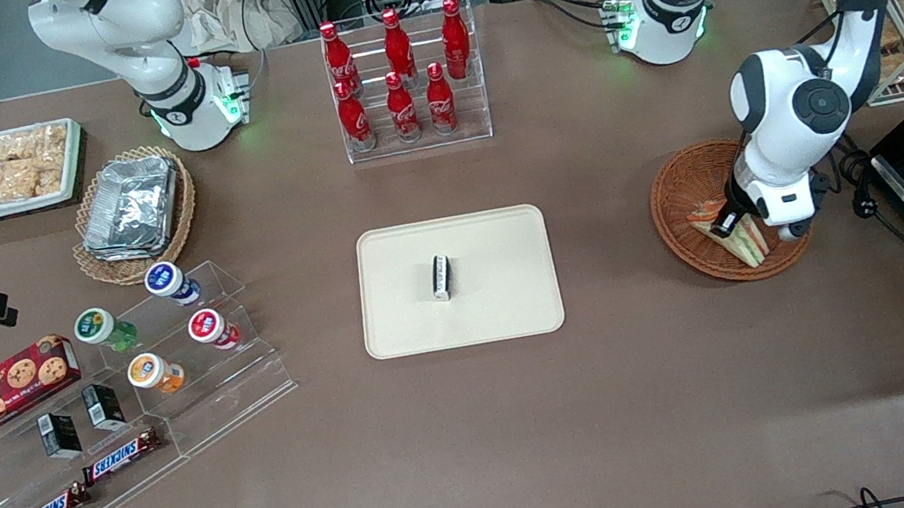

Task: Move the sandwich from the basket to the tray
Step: 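Lift the sandwich and carry it toward the cream tray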

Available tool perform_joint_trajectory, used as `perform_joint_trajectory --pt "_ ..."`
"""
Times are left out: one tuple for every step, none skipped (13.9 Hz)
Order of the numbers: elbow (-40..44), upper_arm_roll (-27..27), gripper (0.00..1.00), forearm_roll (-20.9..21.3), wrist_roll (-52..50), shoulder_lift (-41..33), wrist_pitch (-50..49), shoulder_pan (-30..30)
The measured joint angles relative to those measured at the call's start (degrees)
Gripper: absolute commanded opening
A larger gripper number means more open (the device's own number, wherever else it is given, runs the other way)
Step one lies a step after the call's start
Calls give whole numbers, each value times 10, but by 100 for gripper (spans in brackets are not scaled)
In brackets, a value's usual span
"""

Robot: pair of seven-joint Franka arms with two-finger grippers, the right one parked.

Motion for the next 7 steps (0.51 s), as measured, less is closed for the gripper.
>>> perform_joint_trajectory --pt "25 0 0 8 8 -8 -45 0" --pt "62 -2 0 10 27 -15 -109 0" --pt "105 -3 0 11 51 -21 -175 -1" --pt "152 -5 0 12 81 -25 -238 -1" --pt "197 -6 0 12 109 -28 -291 -2" --pt "236 -8 0 13 138 -29 -335 -3" --pt "270 -10 0 13 170 -29 -370 -4"
